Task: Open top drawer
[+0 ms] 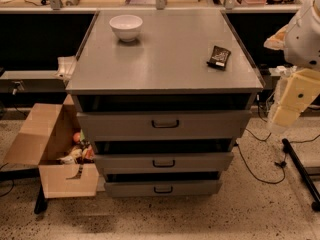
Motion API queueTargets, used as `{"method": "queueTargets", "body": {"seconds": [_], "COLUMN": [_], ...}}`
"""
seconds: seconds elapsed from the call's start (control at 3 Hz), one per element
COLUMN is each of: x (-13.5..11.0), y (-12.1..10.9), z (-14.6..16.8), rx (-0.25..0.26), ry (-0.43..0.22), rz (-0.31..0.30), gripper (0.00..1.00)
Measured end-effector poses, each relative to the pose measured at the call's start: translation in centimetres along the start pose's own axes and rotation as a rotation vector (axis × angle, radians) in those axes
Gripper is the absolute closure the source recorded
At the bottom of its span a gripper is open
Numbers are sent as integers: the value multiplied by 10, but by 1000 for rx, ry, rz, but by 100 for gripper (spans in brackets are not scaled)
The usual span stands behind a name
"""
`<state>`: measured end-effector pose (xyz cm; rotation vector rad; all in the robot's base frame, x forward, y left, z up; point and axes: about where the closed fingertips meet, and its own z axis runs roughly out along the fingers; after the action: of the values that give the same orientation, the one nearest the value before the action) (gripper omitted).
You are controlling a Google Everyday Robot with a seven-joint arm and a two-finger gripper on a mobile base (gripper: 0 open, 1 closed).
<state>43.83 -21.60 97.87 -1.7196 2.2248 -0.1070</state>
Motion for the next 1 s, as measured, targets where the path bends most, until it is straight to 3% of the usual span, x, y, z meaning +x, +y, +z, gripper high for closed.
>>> {"method": "queueTargets", "body": {"seconds": [0.33, 0.67, 1.0], "x": [0, 12, 28], "y": [0, 9, 30], "z": [0, 37, 97], "rx": [0, -53, -125], "ry": [0, 34, 74], "rz": [0, -32, -87], "gripper": [0, 0, 0]}}
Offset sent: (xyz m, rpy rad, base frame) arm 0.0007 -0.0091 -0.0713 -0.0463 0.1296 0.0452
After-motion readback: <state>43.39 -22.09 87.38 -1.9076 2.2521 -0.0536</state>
